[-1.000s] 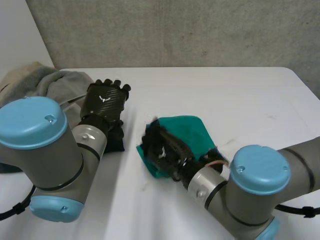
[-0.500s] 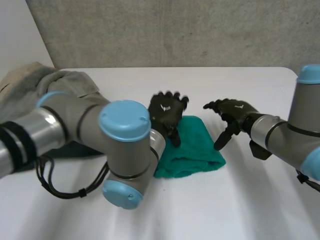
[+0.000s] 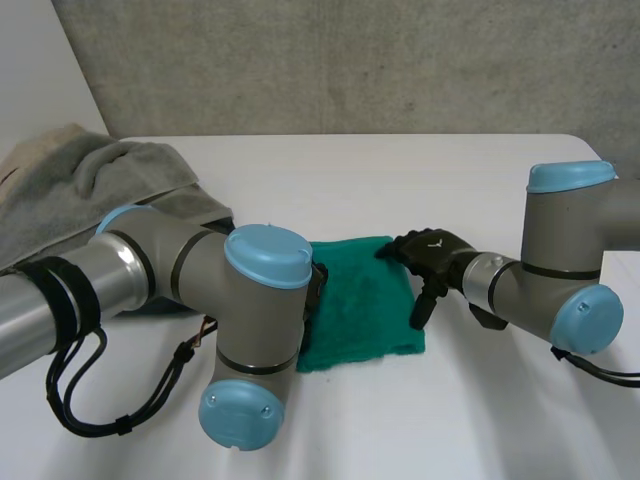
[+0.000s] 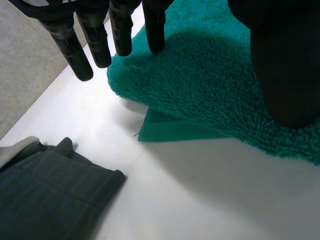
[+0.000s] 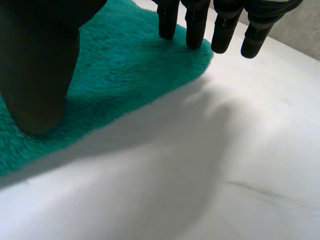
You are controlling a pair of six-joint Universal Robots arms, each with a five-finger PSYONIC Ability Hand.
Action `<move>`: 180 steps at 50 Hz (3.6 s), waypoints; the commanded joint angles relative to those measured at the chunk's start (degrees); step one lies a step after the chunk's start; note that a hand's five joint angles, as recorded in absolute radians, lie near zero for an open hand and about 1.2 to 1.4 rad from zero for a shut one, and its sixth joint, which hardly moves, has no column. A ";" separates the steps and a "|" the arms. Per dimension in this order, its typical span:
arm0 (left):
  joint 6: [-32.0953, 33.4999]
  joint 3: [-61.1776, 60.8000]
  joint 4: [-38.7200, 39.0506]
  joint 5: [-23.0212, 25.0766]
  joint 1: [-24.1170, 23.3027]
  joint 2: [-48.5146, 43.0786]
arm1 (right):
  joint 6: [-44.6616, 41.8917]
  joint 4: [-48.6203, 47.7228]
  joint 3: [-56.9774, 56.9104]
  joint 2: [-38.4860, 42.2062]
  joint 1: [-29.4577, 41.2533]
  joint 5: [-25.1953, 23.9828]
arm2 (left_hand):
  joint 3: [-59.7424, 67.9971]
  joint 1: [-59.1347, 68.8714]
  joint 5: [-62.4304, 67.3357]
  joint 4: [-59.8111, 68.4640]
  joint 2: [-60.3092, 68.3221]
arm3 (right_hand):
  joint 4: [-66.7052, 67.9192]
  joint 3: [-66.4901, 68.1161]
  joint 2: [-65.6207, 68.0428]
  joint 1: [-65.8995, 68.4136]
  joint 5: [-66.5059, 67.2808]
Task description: Fold the laundry.
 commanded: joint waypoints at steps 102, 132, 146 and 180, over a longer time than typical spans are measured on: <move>-8.97 -9.35 13.15 15.71 2.05 17.98 | 7.82 -10.88 -51.71 32.71 -23.77 26.62 | -0.33 -0.41 -0.01 -0.11 -0.15 | -2.02 -2.14 -1.98 -2.97 -2.46; -8.88 -10.31 14.20 15.36 2.93 24.04 | -9.24 -41.09 1.27 -10.35 -26.15 23.37 | -1.85 -1.92 -1.53 -1.63 -1.67 | -2.02 -2.14 -1.98 -2.97 -2.46; 1.65 -9.61 19.57 16.06 30.86 23.79 | -10.21 -47.10 34.07 -28.64 -10.16 -9.85 | -1.68 -1.75 -1.36 -1.46 -1.50 | -2.02 -2.14 -1.98 -2.97 -2.46; -1.31 -6.36 22.12 24.23 30.90 22.18 | -9.77 -30.30 40.76 -35.85 -15.68 3.15 | 66.26 66.18 66.58 66.48 66.44 | -2.02 -2.14 -1.98 -2.97 -2.46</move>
